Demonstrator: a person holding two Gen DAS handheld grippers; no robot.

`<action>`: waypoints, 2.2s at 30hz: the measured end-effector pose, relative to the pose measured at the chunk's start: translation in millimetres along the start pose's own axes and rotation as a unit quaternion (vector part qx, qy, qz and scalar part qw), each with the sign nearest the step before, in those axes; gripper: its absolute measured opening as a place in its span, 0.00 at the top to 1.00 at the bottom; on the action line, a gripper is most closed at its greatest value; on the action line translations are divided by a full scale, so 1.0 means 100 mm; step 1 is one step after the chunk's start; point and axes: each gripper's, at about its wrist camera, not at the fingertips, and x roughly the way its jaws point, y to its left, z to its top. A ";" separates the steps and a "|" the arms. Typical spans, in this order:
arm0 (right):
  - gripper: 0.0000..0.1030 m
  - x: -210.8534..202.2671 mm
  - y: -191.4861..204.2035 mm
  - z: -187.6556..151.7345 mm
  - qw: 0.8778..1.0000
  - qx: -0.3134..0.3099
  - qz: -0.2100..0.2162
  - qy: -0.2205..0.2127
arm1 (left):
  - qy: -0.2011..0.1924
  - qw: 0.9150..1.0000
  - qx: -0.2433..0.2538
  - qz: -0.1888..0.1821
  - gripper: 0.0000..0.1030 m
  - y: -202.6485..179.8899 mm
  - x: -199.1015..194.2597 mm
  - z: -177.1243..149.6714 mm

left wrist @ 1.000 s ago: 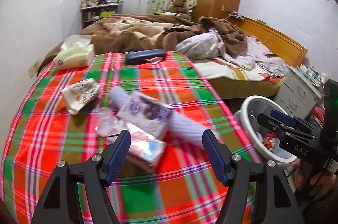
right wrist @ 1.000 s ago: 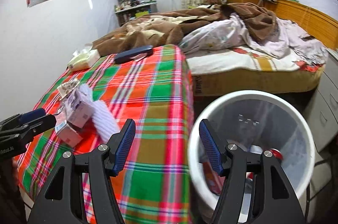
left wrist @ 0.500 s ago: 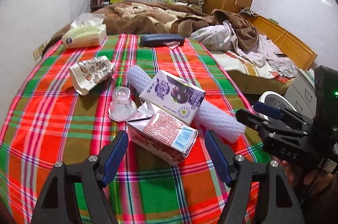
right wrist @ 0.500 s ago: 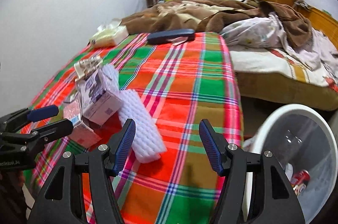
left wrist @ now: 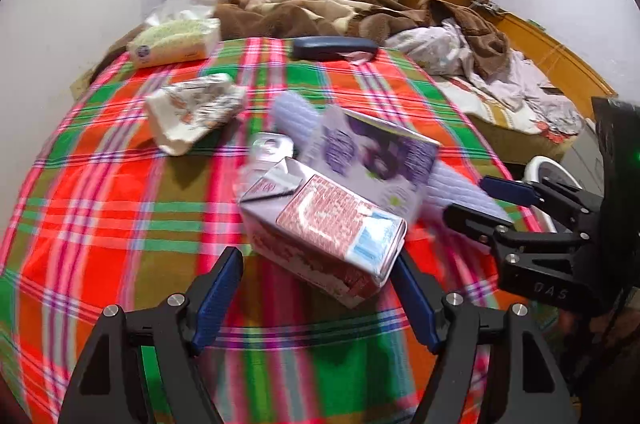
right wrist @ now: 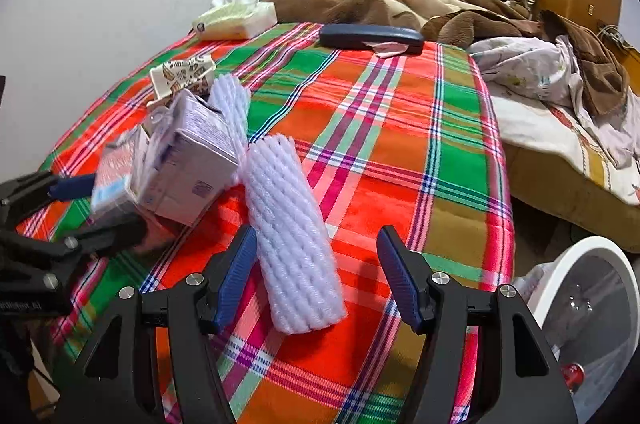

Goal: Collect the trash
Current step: 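Move both tools back to the foam nets and cartons on the bed, then grasp a white foam net with the right tool while the left tool grasps a pink juice carton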

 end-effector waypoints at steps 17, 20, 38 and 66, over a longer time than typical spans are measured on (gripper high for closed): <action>0.47 0.17 0.10 0.11 1.000 0.025 0.000 0.019 | -0.036 0.997 -0.070 -0.009 0.25 0.51 -0.13 0.21; 0.57 0.19 0.08 0.12 0.999 0.031 -0.004 0.019 | -0.034 0.997 -0.073 -0.006 0.25 0.48 -0.06 0.29; 0.70 0.18 0.07 0.13 0.999 0.040 0.006 0.013 | -0.007 0.996 -0.080 0.045 0.25 0.59 0.07 0.36; 0.76 -0.01 -0.04 0.07 0.997 0.074 0.012 -0.019 | -0.037 0.995 -0.078 0.053 0.66 0.53 -0.01 0.29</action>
